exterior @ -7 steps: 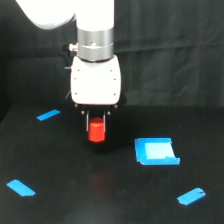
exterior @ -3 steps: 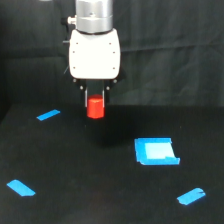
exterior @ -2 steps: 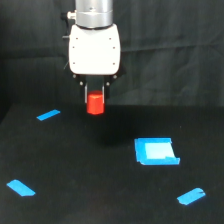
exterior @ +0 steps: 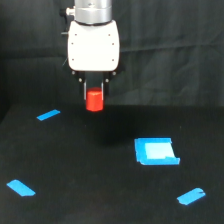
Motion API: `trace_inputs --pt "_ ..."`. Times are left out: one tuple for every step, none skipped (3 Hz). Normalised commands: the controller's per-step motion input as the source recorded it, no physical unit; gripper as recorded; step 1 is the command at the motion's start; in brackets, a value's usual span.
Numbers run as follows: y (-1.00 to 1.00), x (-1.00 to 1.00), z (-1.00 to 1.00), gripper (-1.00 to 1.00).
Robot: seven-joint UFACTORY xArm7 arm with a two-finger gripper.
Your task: Pick up the red object from the table
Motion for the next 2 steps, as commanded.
trace_inputs --pt "-0.09 -0.09 0.36 -1.0" --pt "0.02 -0.06 0.13 -1.0"
